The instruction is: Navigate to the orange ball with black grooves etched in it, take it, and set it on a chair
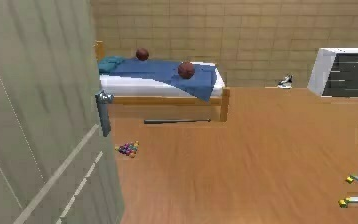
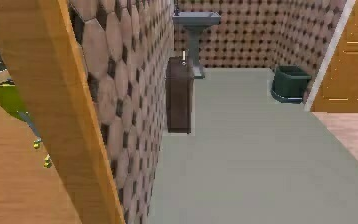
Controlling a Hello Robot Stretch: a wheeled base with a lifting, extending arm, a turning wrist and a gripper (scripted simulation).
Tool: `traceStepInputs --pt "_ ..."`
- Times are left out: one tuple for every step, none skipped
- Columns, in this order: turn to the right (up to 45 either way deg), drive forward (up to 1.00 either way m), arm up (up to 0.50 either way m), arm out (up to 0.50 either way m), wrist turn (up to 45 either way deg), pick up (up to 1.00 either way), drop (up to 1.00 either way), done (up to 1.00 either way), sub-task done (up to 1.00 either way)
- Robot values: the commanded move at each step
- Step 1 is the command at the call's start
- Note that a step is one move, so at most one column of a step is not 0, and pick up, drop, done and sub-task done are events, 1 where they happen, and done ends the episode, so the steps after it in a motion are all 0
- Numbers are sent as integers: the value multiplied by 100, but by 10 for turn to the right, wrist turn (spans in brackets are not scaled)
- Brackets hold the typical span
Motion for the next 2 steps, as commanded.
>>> traceStepInputs --pt "0 40 0 0 0 0 0 0 0" --pt "120 0 0 0 0 0 0 0 0"
